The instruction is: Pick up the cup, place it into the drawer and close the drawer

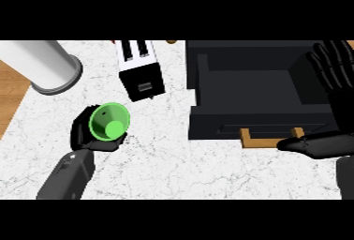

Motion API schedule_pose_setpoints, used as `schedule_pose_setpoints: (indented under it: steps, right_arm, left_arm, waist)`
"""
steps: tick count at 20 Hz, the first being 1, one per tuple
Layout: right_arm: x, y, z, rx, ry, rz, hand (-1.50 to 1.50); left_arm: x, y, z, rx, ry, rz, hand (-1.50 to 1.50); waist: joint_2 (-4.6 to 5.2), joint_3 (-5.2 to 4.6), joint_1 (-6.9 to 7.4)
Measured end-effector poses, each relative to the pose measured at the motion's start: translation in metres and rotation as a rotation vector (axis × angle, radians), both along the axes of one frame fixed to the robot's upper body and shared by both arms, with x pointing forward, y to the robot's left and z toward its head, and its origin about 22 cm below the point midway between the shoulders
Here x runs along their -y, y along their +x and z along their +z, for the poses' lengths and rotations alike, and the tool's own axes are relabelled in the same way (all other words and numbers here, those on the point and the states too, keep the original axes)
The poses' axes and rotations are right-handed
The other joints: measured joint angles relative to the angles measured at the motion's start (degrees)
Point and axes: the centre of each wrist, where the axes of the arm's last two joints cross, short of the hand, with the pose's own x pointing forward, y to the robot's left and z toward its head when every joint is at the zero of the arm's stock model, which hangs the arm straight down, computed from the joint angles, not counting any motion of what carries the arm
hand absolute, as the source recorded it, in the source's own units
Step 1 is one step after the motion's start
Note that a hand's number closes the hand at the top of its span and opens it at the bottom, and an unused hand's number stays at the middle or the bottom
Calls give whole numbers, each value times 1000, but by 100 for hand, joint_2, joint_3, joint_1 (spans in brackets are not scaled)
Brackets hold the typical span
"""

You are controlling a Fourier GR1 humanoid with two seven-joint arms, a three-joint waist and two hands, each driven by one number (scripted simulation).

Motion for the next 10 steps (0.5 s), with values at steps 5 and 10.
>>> schedule_pose_setpoints:
  steps: [5,10]
  right_arm:
    - [-2,-2,-3,0,-2,-6,-150]
    - [1,-3,-6,-6,-11,-18,-150]
  left_arm:
    - [30,38,37,91,15,-70,150]
    - [73,73,93,175,26,-162,150]
  waist:
    - [-29,9,55]
    - [-57,16,106]
